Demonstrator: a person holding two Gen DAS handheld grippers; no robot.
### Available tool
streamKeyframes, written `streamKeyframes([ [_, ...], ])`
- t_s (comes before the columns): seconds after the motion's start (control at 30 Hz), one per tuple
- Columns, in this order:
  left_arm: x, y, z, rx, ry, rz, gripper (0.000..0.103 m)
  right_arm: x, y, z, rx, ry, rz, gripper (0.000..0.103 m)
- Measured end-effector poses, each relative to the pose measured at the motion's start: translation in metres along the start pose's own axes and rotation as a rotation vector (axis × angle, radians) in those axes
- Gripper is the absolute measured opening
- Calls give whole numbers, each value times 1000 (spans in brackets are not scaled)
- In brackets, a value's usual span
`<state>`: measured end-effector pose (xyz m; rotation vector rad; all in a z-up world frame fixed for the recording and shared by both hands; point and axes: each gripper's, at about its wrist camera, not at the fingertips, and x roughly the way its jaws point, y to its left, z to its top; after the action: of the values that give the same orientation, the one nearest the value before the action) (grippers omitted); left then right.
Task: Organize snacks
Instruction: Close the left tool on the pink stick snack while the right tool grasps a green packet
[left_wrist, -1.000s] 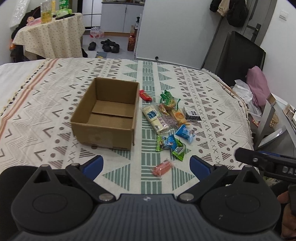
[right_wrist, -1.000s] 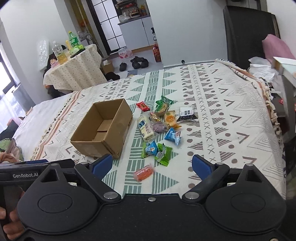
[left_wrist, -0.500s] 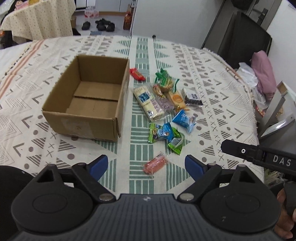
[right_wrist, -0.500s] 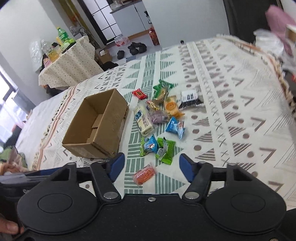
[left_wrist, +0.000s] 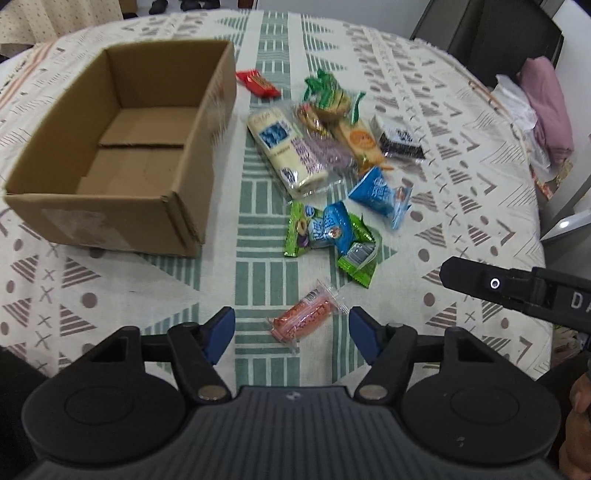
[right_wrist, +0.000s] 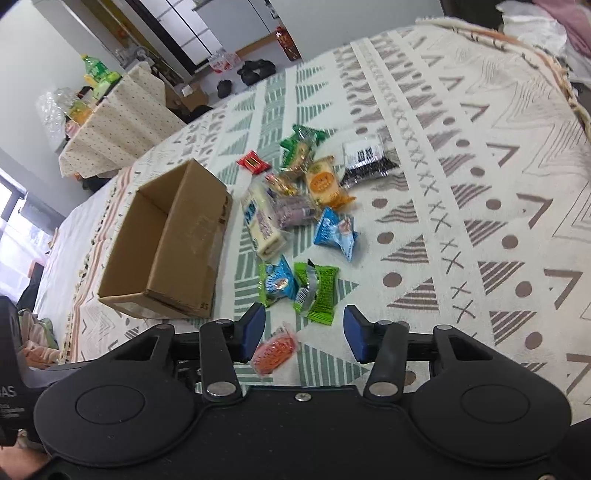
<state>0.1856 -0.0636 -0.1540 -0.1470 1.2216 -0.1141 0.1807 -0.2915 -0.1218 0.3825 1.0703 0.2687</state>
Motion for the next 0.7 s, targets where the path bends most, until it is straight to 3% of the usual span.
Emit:
streamKeyframes([
  [0.43, 64, -4, 11, 28, 106, 14, 58, 45, -13, -1, 62, 51, 5, 44],
  [0.53, 67, -7, 12, 38, 110, 7, 46, 54, -16, 2, 73, 58, 0, 44],
  [0.6, 68, -8, 13, 38, 117, -17, 27, 59, -17, 3, 77, 65, 4, 44],
  [0.7, 71, -9, 16, 33, 126, -24, 22, 67, -18, 6, 83, 68, 21, 44],
])
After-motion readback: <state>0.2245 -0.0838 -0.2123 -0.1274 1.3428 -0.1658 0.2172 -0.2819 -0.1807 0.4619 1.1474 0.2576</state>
